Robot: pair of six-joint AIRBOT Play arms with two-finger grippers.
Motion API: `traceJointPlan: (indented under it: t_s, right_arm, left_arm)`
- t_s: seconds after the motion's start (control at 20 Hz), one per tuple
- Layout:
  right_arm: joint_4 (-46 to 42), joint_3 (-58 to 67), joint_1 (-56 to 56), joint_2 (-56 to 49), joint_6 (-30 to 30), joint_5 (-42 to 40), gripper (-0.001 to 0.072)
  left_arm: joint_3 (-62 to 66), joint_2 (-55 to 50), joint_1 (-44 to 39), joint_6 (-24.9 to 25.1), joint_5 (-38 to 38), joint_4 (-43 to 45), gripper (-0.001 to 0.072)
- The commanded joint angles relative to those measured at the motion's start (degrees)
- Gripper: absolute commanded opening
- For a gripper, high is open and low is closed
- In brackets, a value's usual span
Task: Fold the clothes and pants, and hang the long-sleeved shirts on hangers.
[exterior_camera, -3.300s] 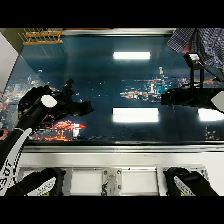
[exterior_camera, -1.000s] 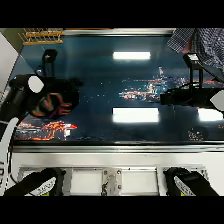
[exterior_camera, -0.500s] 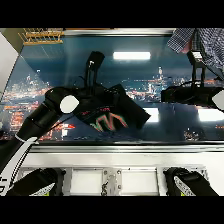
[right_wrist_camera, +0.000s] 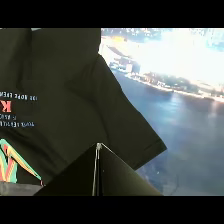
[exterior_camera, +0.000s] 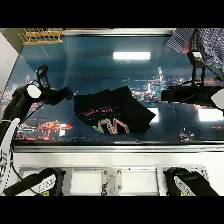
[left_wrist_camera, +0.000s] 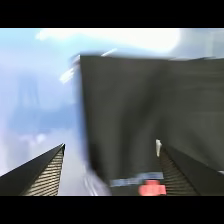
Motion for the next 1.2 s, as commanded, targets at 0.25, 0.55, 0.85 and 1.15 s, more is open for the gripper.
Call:
traceJointPlan:
  t_s: [0.25,0.55,0.85,1.15]
  right_arm:
    - [-0.17,-0.02,-0.02,-5.35,0.61,0.46,0.0012]
    - [-5.64,-2.01,-4.2,-10.1,0.39,6.56,0.0013]
    - [5.53,-14.49,-19.26,-16.57,0.09,2.34,0.0552]
    - [22.25,-20.41,-16.31,-24.96,-7.45,-8.81,0.0551]
  left_arm:
    - [5.29,-16.37,0.13,7.26,-0.85,-10.54,0.0613]
    - [6.93,-20.06,-2.6,6.19,-0.66,-10.64,0.0099]
    - [6.91,-13.7,-0.35,7.8,-0.42,-10.23,0.0005]
    - [6.91,-11.78,-0.37,7.8,-0.9,-10.23,0.0005]
